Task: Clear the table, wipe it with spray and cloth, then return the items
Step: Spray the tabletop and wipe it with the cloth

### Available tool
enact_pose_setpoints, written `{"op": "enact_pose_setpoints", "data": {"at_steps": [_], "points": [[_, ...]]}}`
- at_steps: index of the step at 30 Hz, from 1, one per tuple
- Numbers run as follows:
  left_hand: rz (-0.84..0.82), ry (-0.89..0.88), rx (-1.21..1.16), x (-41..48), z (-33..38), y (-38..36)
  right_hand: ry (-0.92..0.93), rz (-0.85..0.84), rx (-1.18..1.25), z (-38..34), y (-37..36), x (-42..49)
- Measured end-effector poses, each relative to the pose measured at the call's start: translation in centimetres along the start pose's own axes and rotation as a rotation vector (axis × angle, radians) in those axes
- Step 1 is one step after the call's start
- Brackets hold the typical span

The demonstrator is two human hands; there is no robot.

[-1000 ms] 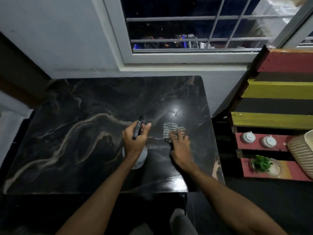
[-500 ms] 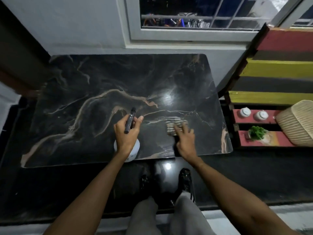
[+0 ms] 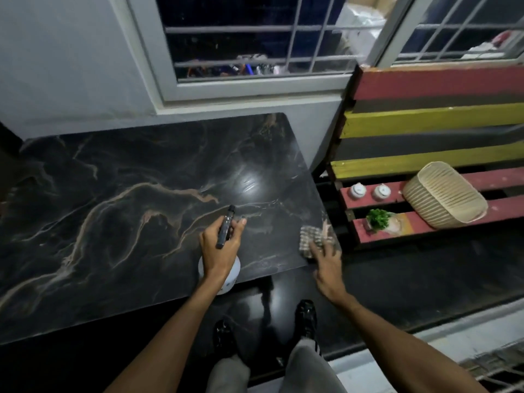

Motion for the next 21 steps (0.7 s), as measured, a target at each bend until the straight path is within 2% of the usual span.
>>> {"op": "enact_pose_setpoints", "data": {"at_steps": [2, 3, 4, 8, 9, 14, 21], "points": [[-0.039, -0.004, -0.03, -0.5, 1.6, -2.7, 0.308, -0.143, 0.054, -1.5, -0.4, -1.6], [-0.05, -0.009, -0.042, -0.7, 2.5, -4.0, 0.371, -0.169, 0.09, -1.6, 0.1, -1.9], [-0.062, -0.015, -0.048, -0.8, 3.5, -5.5, 0.355, -0.153, 0.145, -1.0, 1.0, -1.5], [-0.132, -0.062, -0.042, -1.4, 7.2, -13.5, -0.069, 0.027, 0.347, 7.2, 7.4, 2.6], [-0.139, -0.071, -0.037, -1.5, 7.8, -14.8, -0.088, 0.049, 0.368, 8.8, 8.7, 3.5], [-0.232, -0.14, -0.013, -2.5, 13.5, -30.0, -0.188, 0.107, 0.462, 21.4, 15.9, 8.9], [-0.417, -0.199, -0.059, -4.2, 20.2, -50.9, -0.313, 0.19, 0.593, 36.3, 20.9, 13.9]]}}
Point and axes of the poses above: each hand's wrist, its own x-axis towards the middle knuckle, its own y-axis out of the back of the hand, z = x × y, the point moved 6 cm from there along x, towards the middle knuckle, and after that the axes turned 4 degrees about z, right-handed, at the moved point
